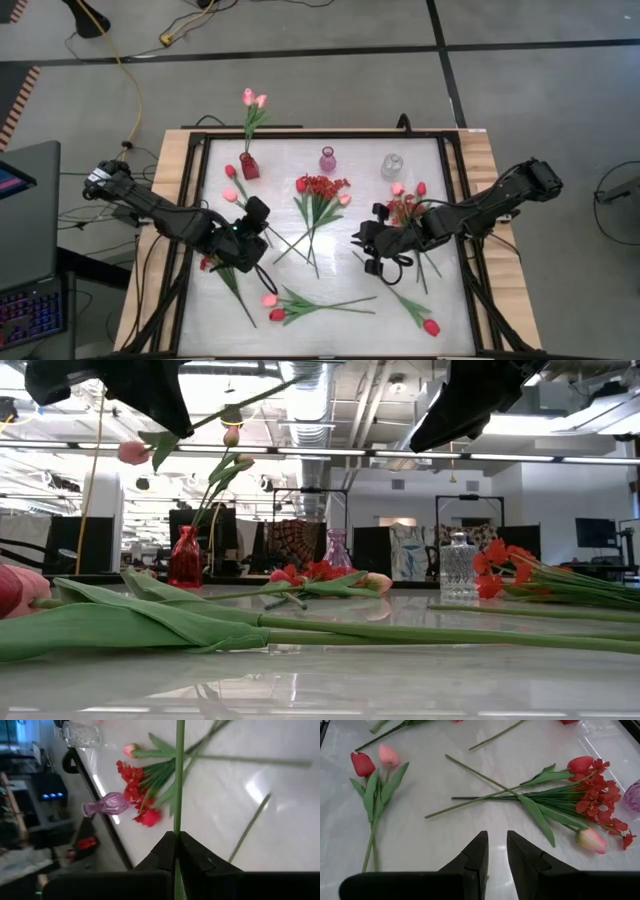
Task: Sort flowers into vase by color
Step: Put the pink tulip into the red vase
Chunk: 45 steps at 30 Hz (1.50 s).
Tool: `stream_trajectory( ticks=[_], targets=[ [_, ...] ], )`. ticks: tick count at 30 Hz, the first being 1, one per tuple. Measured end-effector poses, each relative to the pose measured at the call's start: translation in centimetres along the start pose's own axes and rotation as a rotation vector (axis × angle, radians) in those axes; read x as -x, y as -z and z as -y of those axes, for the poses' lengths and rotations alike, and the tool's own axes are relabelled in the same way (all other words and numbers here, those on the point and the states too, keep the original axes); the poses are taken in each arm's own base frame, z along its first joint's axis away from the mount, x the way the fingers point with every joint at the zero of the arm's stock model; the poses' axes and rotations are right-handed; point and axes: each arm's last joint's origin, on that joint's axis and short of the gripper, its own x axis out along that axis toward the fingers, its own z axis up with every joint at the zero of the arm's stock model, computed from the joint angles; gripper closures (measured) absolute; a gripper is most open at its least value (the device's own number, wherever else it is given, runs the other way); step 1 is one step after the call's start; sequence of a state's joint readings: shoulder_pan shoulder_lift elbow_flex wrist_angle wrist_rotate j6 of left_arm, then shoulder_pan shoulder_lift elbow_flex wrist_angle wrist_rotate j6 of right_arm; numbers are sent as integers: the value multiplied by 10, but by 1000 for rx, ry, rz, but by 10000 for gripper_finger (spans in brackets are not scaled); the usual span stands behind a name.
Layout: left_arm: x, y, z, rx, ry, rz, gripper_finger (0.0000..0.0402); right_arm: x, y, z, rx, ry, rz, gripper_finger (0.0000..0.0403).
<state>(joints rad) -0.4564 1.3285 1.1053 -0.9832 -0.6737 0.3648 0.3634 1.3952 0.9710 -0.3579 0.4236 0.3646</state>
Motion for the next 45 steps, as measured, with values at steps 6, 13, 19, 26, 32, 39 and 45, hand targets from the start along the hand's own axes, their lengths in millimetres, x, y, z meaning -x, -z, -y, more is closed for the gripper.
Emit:
stream_trajectory(
  ticks=[6,13,19,26,32,39,45],
  targets=[
    [-4,1,9,53,63,12,401,0,0,0,-1,0,0,306],
    [-25,20,42,-116,159,-71,401,0,0,-1,-23,-7,0,306],
    [-33,26,52,-82,242,-89,401,1,1,-3,-20,-12,-2,306],
    [-49,33,71,-51,292,-58,401,1,1,-3,-13,-12,-2,306],
    [-54,39,77,-25,297,-84,399,2,2,-5,-7,-19,-2,306],
    [-54,40,77,42,279,-107,357,4,3,-7,2,-25,-5,306],
    [-48,33,68,149,229,-101,285,3,3,-7,5,-24,-8,306]
  ],
)
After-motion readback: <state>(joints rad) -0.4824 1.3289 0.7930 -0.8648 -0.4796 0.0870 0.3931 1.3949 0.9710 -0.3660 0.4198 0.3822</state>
